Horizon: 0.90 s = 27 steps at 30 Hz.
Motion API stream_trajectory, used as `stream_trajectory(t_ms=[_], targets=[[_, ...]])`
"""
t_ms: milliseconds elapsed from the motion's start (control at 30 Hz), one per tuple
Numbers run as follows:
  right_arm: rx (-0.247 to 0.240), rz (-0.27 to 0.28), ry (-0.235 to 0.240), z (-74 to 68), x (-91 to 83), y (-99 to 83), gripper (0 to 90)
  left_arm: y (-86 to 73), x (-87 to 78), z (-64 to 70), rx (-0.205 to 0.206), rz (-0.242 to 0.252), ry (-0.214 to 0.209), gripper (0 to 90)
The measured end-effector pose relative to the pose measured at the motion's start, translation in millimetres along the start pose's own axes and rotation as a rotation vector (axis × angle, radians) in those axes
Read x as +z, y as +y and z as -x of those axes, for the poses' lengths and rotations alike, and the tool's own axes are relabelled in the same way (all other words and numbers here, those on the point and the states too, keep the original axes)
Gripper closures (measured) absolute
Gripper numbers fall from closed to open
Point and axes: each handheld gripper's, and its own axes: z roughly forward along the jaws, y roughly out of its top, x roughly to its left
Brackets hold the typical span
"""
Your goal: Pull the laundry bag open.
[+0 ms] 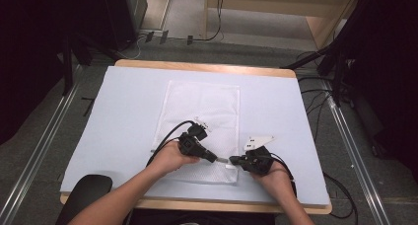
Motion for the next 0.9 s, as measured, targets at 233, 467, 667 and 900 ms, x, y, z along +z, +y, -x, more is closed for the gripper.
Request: stream_trajectory(t_ms=[233, 467, 667, 900], targets=[[0.001, -0.002, 0.009, 0.8, -0.3, -0.2, 90.0, -2.3, -2.3, -0.3, -0.004, -0.004, -0.006, 88.2], [-0.004, -0.001, 0.019, 3.1, 0.0, 0.2, 90.0, -6.7, -8.4, -6.2, -0.024, -0.001, -0.007, 88.2], [-0.011, -0.002, 0.032, 4.8, 0.3, 0.5, 90.0, -10.4, -14.4, -8.2, -0.039, 0.011, 0.0, 88.2], [-0.026, -0.009, 0.041, 5.9, 0.0, 1.1, 90.0, -13.8, -16.7, -8.8, -0.034, 0.003, 0.004, 88.2]])
